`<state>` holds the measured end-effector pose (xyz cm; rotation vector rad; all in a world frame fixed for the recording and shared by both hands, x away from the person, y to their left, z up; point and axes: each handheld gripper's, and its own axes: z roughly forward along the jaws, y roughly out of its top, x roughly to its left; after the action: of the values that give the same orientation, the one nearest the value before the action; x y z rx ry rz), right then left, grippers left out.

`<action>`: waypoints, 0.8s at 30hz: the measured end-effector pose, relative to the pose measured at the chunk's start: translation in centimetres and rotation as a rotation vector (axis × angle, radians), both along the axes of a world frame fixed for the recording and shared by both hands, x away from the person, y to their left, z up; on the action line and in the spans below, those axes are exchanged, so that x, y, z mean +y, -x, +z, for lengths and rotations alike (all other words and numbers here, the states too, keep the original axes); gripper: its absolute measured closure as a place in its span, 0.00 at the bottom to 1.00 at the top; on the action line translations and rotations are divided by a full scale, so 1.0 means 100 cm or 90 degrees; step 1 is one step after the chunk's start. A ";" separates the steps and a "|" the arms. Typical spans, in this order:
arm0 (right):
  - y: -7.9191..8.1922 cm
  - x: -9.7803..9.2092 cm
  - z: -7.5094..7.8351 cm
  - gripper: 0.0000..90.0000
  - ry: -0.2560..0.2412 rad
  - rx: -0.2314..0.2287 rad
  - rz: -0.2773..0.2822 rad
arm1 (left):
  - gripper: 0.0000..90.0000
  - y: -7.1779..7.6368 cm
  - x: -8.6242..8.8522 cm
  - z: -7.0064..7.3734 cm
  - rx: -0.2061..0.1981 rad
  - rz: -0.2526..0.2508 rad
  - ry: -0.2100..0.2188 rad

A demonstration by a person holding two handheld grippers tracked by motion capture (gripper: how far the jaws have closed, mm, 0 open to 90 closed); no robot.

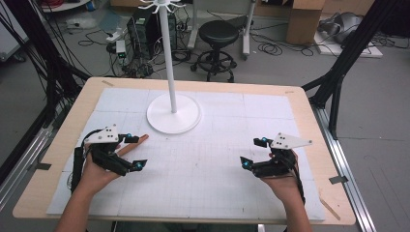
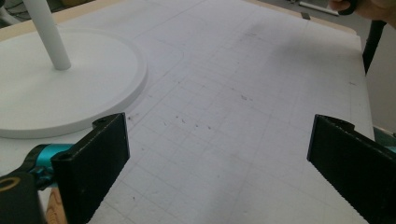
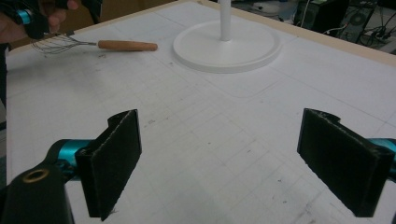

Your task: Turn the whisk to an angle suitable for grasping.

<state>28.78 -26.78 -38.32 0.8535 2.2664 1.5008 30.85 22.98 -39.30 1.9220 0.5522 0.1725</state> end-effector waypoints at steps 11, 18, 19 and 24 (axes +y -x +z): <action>0.003 0.000 0.000 0.14 0.000 0.000 0.007 | 0.07 0.002 -0.002 -0.001 0.009 -0.016 -0.011; 0.005 0.003 0.004 0.14 0.001 -0.005 0.011 | 0.07 0.002 0.006 0.005 0.008 -0.008 0.000; 0.006 0.003 0.004 0.14 0.001 -0.004 0.011 | 0.07 0.002 0.008 0.006 0.008 -0.007 0.002; 0.006 0.001 0.004 0.14 0.002 -0.005 0.007 | 0.07 0.001 0.013 0.009 0.003 0.003 0.000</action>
<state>28.23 -26.70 -37.91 0.8337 2.2710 1.5028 30.71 24.31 -38.40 1.9221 0.5611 0.1710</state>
